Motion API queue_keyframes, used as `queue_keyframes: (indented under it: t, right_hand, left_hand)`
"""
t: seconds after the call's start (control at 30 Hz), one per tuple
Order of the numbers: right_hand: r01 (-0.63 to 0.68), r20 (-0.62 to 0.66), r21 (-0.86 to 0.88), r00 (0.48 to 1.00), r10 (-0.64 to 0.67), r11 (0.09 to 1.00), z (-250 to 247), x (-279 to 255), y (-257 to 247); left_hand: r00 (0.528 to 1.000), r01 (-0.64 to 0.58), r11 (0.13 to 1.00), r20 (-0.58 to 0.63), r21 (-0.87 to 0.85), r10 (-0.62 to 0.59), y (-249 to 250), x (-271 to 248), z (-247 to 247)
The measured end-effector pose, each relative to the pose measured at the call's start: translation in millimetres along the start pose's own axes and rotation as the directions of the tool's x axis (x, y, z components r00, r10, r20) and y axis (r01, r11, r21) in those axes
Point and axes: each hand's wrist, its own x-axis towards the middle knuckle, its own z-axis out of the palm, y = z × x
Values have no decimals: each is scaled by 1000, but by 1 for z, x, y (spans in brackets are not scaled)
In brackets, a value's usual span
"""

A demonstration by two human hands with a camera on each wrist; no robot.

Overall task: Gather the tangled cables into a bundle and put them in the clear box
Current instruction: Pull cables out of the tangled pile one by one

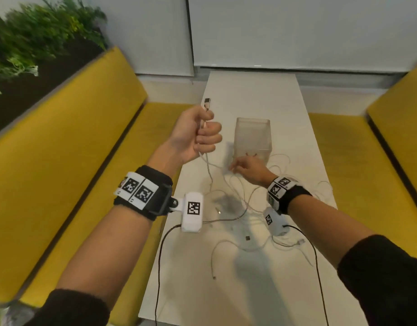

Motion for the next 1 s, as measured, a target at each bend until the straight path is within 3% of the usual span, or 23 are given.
queue_keyframes:
  t: [0.13,0.33,0.47,0.57,0.67,0.73,0.87,1.0]
  right_hand:
    - [116,210,-342,977,-44,933,56,35,-8]
    - [180,339,-406,940,-35,896,139,65,12]
    - [230,294,-561,953,-68,796,160,60,22]
    - [144,189,-583,981,-39,800,161,56,37]
    - [-35,-4,-249,999,35,968,143,54,41]
    - [-42,-95,62,994,48,997,120,50,29]
    - [57,-122,407,992,-8,912,67,30,-29]
    - [6,-5,647,1000,-4,763,29,9,-75]
  left_hand:
    - [989,140,990,-45,-29,-142,-32,-6,-29]
    - [973,133,991,-188,-26,-135,-71,-8,-71]
    - [959,126,991,-260,41,-111,-75,-13,-84]
    - [950,123,980,-306,158,-70,-75,-19,-94]
    - [955,79,978,-297,193,-19,-78,-23,-101]
    - [954,33,978,-297,204,30,-81,-24,-103]
    - [925,-22,948,-354,317,140,-84,-12,-91]
    - [905,-19,954,-400,298,143,-85,5,-63]
